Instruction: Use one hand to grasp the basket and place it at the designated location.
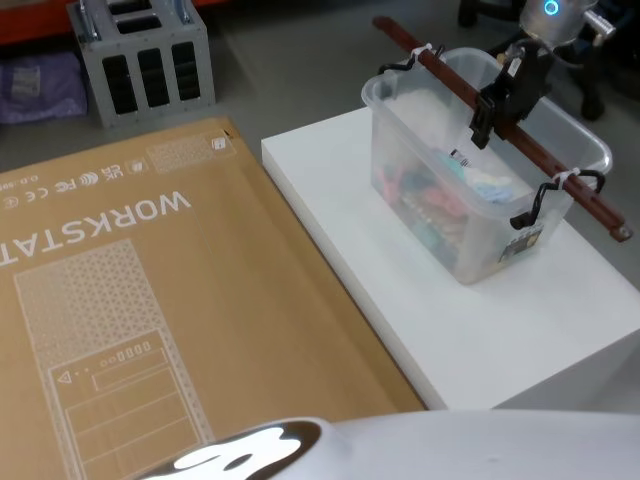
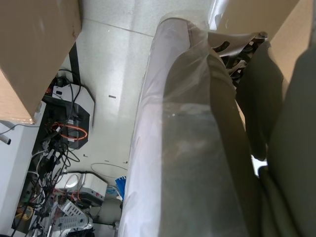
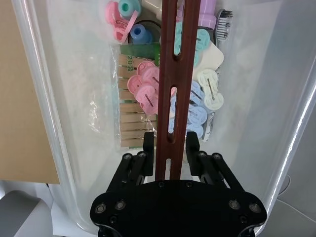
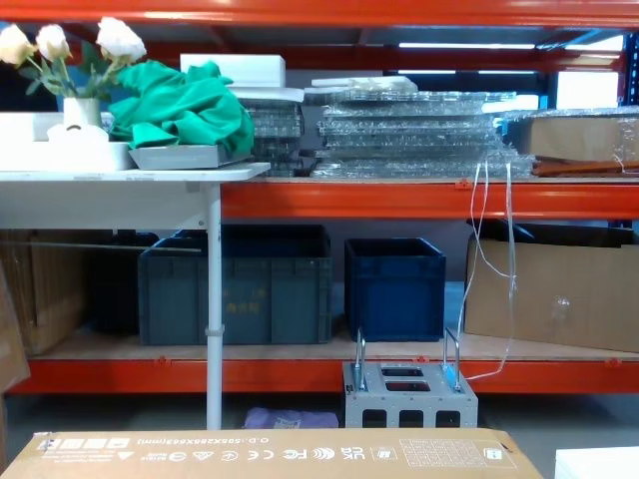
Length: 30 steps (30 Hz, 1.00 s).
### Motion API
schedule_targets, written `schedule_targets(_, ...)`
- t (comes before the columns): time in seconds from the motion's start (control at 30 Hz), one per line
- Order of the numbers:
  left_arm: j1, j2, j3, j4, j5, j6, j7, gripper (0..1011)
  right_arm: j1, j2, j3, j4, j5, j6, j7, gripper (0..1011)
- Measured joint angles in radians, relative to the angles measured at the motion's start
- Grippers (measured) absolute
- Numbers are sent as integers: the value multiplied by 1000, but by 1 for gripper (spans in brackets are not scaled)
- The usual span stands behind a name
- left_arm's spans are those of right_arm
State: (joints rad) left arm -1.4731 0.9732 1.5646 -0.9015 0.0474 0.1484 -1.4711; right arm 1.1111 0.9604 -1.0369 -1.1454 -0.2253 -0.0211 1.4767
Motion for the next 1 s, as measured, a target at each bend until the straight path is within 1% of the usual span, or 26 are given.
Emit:
schedule_targets(0.03,0,0,0,0,0,0,0,0,0,1,0,-1,0,1,-1,405)
schedule_targets(0.07,0,0,0,0,0,0,0,0,-1,3,1,-3,0,3,-3,345)
schedule_targets(0.17,0,0,0,0,0,0,0,0,-3,6,3,-7,0,7,-5,284)
schedule_targets(0.2,0,0,0,0,0,0,0,0,-4,9,4,-9,-1,10,-6,237)
schedule_targets(0.5,0,0,0,0,0,0,0,0,-4,21,16,-26,-1,19,-8,227)
schedule_targets(1.0,0,0,0,0,0,0,0,0,16,69,63,-121,9,23,-8,227)
